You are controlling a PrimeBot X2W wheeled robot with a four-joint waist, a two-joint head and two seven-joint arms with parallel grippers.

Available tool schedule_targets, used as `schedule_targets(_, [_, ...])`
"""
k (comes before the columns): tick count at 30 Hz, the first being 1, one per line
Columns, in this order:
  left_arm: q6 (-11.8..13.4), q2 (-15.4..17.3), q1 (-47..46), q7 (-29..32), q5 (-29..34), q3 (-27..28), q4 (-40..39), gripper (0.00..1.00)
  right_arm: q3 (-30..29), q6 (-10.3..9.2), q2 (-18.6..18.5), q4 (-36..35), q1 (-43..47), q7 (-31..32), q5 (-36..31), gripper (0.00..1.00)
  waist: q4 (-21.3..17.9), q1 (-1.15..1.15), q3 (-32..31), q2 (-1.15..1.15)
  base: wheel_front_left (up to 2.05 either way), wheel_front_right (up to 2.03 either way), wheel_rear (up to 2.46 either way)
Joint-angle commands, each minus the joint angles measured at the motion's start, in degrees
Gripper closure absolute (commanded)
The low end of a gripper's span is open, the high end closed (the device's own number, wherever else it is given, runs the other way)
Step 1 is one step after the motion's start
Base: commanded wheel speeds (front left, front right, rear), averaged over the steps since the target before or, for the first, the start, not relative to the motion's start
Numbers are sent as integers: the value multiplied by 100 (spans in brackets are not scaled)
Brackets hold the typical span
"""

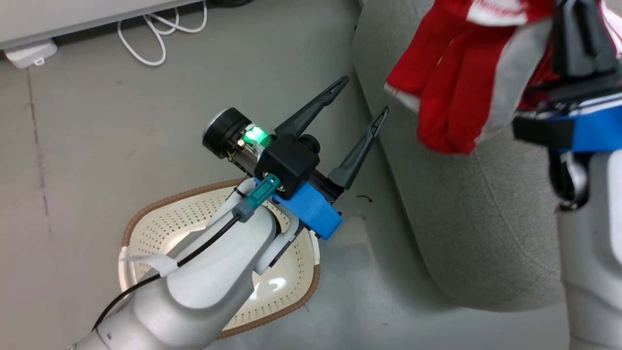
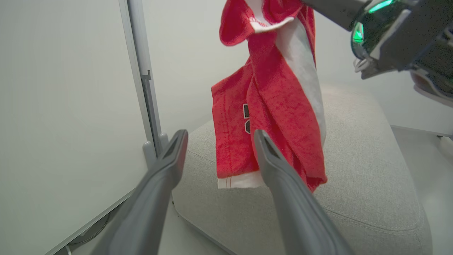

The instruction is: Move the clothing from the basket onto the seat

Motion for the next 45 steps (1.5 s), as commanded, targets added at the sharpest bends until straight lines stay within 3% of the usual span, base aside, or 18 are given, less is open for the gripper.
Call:
schedule_targets(1, [36, 74, -134, 18, 47, 19, -56, 0, -208, 3, -160, -91, -461, -21, 96, 100, 66, 0, 250, 0, 0, 0, 0])
schedule_targets(6, [63, 121, -261, 54, 103, 32, -149, 0, -645, 3, -521, -186, -1252, -21, 163, 100, 148, 0, 610, 0, 0, 0, 0])
schedule_targets(10, [93, 145, -451, 99, 189, 10, -258, 0, -1225, 3, -1177, -23, -2145, -21, 244, 100, 230, 0, 1090, 0, 0, 0, 0])
schedule_targets(15, [97, 175, -620, 117, 262, -6, -309, 0, -1593, 3, -1875, 506, -2688, -20, 361, 100, 237, 0, 1468, 0, 0, 0, 0])
schedule_targets(18, [98, 187, -691, 125, 304, -34, -314, 0, -1823, 3, -2075, 911, -2732, -20, 454, 100, 225, 0, 1618, 0, 0, 0, 0])
schedule_targets(22, [90, 174, -759, 99, 325, -62, -307, 0, -2067, 3, -2055, 1455, -2451, -20, 448, 100, 213, 0, 1722, 0, 0, 0, 0])
schedule_targets(32, [43, 183, -841, 77, 338, -146, -246, 0, -2527, 3, -1604, 2728, -1644, -20, 373, 100, 205, 0, 1771, 0, 0, 0, 0])
schedule_targets(39, [71, 201, -850, 46, 296, -164, -199, 0, -2580, 3, -1364, 2980, -1354, -21, 416, 100, 210, 0, 1686, 0, 0, 0, 0])
schedule_targets(40, [77, 201, -835, 38, 295, -167, -190, 0, -2589, 3, -1335, 2948, -1325, -20, 406, 80, 204, 0, 1654, 0, 0, 0, 0])
schedule_targets(41, [81, 199, -813, 29, 286, -172, -175, 0, -2595, 3, -1307, 2903, -1289, -21, 395, 46, 201, 0, 1614, 0, 0, 0, 0])
schedule_targets(42, [86, 191, -788, 15, 277, -177, -164, 0, -2615, 3, -1264, 2865, -1254, -20, 404, 0, 198, 0, 1566, 0, 0, 0, 0])
schedule_targets(45, [108, 140, -685, -58, 229, -171, -122, 0, -2607, 3, -1198, 2773, -1042, -21, 345, 0, 208, 0, 1382, 0, 0, 0, 0])
